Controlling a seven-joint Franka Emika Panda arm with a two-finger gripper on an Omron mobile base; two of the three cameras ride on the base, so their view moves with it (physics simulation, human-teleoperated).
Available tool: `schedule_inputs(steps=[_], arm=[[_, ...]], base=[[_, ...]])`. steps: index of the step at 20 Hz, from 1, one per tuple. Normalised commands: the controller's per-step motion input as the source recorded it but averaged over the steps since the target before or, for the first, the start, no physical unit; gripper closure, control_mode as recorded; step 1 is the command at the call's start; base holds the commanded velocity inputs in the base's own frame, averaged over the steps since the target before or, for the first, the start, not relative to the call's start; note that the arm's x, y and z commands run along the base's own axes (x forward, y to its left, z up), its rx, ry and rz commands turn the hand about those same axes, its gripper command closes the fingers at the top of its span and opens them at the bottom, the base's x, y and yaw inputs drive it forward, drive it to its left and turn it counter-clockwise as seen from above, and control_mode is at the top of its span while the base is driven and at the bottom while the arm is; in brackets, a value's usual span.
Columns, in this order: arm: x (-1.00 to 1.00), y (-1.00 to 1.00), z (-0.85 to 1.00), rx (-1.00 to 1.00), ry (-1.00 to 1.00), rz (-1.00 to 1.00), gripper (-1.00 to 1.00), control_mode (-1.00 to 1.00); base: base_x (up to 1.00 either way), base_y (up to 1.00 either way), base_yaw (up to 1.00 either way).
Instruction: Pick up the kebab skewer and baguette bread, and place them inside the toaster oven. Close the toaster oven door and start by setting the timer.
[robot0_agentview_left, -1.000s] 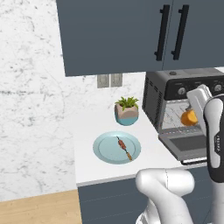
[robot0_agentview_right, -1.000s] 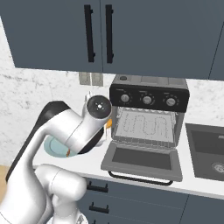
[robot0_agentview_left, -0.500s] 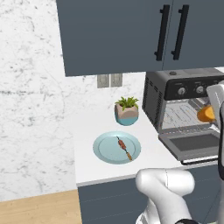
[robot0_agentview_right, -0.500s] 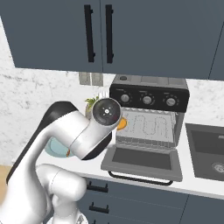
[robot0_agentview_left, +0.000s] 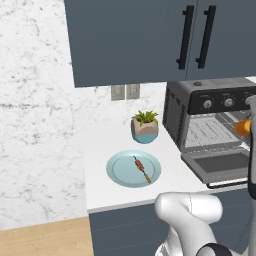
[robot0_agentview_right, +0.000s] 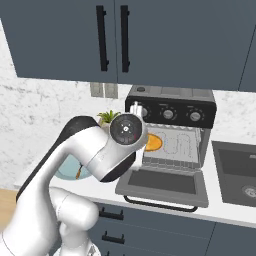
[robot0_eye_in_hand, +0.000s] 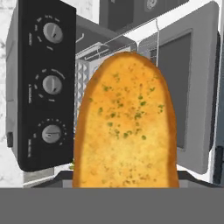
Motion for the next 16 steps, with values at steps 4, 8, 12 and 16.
schedule_inputs(steps=[4, 8, 12, 16], arm=[[0.23, -0.47, -0.08, -0.03, 0.0, -0.15, 1.0, -1.0], [0.12, -0.4, -0.17, -0.06, 0.0, -0.04, 1.0, -1.0], [0.07, -0.28, -0.28, -0.06, 0.0, 0.02, 1.0, -1.0], [0.24, -0.26, -0.19, -0.01, 0.0, 0.1, 1.0, -1.0]], base=[[0.0, 0.0, 0.0], [0.0, 0.0, 0.0], [0.0, 0.0, 0.0], [0.0, 0.0, 0.0]])
